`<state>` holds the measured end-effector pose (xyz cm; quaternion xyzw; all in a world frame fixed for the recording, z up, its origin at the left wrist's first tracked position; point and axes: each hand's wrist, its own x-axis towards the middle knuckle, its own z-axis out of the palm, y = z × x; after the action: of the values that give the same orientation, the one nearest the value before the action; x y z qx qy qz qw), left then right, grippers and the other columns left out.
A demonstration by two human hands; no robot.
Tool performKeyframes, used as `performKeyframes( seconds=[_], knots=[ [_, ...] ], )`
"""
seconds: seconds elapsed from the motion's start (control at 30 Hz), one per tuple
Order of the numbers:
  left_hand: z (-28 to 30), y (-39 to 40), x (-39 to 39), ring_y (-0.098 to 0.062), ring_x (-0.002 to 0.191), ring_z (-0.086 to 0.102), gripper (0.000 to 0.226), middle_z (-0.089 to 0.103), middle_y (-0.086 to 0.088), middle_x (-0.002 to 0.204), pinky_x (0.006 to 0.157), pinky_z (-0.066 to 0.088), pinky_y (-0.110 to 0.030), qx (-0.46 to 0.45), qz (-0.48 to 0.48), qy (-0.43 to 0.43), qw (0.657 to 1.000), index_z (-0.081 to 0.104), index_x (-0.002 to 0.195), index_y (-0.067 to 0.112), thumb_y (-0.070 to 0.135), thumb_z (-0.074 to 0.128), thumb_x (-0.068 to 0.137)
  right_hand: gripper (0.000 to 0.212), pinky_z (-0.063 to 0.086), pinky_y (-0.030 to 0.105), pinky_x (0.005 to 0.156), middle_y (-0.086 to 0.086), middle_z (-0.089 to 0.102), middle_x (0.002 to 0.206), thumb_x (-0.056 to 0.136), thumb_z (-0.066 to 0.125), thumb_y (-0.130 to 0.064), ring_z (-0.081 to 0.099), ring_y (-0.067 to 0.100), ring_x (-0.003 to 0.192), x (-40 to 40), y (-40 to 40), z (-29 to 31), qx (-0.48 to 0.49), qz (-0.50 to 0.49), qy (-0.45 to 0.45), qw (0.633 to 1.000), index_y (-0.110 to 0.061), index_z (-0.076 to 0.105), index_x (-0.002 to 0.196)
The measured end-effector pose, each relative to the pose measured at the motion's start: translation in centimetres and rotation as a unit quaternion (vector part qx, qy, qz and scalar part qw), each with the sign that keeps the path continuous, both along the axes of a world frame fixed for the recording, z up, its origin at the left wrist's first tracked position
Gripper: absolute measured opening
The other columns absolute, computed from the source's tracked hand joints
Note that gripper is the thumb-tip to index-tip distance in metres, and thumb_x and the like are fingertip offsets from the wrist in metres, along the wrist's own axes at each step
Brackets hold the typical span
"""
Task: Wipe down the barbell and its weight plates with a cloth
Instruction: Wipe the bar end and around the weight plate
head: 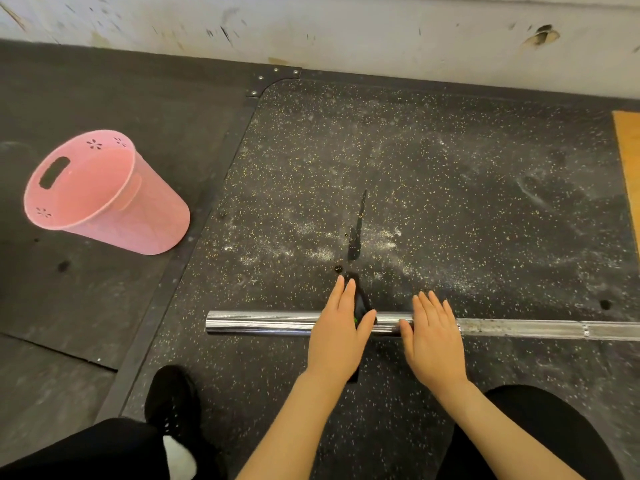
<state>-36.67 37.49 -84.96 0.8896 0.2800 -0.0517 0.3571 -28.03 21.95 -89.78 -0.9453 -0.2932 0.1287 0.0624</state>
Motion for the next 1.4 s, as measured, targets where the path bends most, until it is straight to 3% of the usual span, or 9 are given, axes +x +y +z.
performKeyframes(
  seconds=[0.17,0.27,0.4,0.53,0.67,0.8,1.0,1.1,1.4],
  knots=[
    [0.2,-1.0,-2.1,0.005,0.141,0.017,0.064,0.000,0.022,0.158,0.109,0.032,-0.021,-0.009,0.011,-0.036,0.999,0.017,0.154,0.028,0.049,0.041,0.099,0.079,0.011,0.041,0.121,0.015,0.030,0.155,0.096,0.002,-0.050,0.020,0.027,0.147,0.1,0.0,-0.3,0.005,0.009,-0.011,1.000,0.001,0.035,0.147],
    [0.5,-0.9,-3.9,0.026,0.131,0.007,0.059,0.009,0.027,0.154,0.106,0.023,-0.004,-0.045,0.070,-0.083,0.993,0.025,0.152,0.027,0.043,0.045,0.099,0.084,-0.001,0.036,0.121,0.013,0.020,0.159,0.092,-0.006,-0.052,0.010,0.025,0.149,-0.3,-0.2,-0.7,-0.007,0.018,-0.003,1.000,-0.002,0.026,0.151],
    [1.0,0.5,-4.7,0.020,0.133,0.010,0.057,0.014,0.022,0.155,0.101,0.015,0.005,-0.033,0.129,-0.104,0.986,0.029,0.151,0.023,0.039,0.047,0.099,0.084,0.001,0.036,0.121,0.012,0.026,0.158,0.092,-0.007,-0.053,0.015,0.025,0.149,-0.8,-0.9,-0.9,-0.004,0.021,0.006,1.000,-0.003,0.026,0.151],
    [2.2,0.7,-3.5,0.031,0.126,0.001,0.059,0.010,0.022,0.156,0.095,0.009,0.009,-0.025,0.066,-0.099,0.993,0.026,0.151,0.026,0.042,0.044,0.098,0.083,0.006,0.038,0.121,0.013,0.030,0.156,0.094,-0.004,-0.053,0.020,0.027,0.147,-1.9,-1.3,-0.5,-0.013,0.018,0.010,1.000,-0.001,0.029,0.150],
    [1.8,-0.8,-2.6,0.010,0.138,0.009,0.058,0.010,0.017,0.160,0.109,0.017,-0.011,-0.019,0.034,-0.075,0.996,0.025,0.152,0.025,0.041,0.045,0.100,0.077,0.022,0.044,0.118,0.016,0.040,0.150,0.099,0.005,-0.051,0.030,0.031,0.143,-3.2,-2.0,0.0,-0.024,0.014,0.015,1.000,0.001,0.038,0.145],
    [0.8,-2.6,-2.2,-0.012,0.148,0.012,0.058,0.007,0.006,0.162,0.118,0.021,-0.029,-0.018,0.025,0.016,0.999,0.023,0.153,0.020,0.040,0.041,0.102,0.077,0.024,0.044,0.117,0.016,0.042,0.149,0.100,0.002,-0.051,0.033,0.030,0.142,-4.1,-2.5,0.1,-0.036,0.015,0.010,0.999,0.001,0.040,0.144],
    [0.6,-1.1,0.4,-0.018,0.148,0.015,0.057,0.014,-0.002,0.162,0.118,0.020,-0.032,-0.003,-0.005,0.079,0.997,0.026,0.153,0.013,0.035,0.040,0.102,0.072,0.020,0.042,0.118,0.015,0.038,0.151,0.099,0.016,-0.050,0.029,0.029,0.144,-3.8,-2.6,-0.2,-0.043,0.020,-0.005,0.999,0.000,0.036,0.146],
    [0.9,-0.6,1.1,-0.018,0.147,0.017,0.057,0.015,-0.003,0.162,0.117,0.022,-0.032,0.007,-0.017,0.085,0.996,0.026,0.152,0.012,0.035,0.039,0.102,0.075,0.021,0.043,0.118,0.016,0.038,0.151,0.099,0.009,-0.051,0.029,0.030,0.144,-3.5,-2.2,-0.2,-0.038,0.014,-0.002,0.999,0.001,0.036,0.145],
    [0.7,-3.3,-3.4,-0.009,0.148,0.004,0.062,-0.008,0.010,0.162,0.118,0.013,-0.023,0.028,0.002,0.028,0.999,0.009,0.156,0.022,0.041,0.035,0.103,0.079,0.024,0.046,0.117,0.017,0.042,0.148,0.100,-0.001,-0.050,0.032,0.031,0.142,-3.6,-1.8,-0.4,-0.002,-0.011,0.004,1.000,0.003,0.039,0.143]
  ],
)
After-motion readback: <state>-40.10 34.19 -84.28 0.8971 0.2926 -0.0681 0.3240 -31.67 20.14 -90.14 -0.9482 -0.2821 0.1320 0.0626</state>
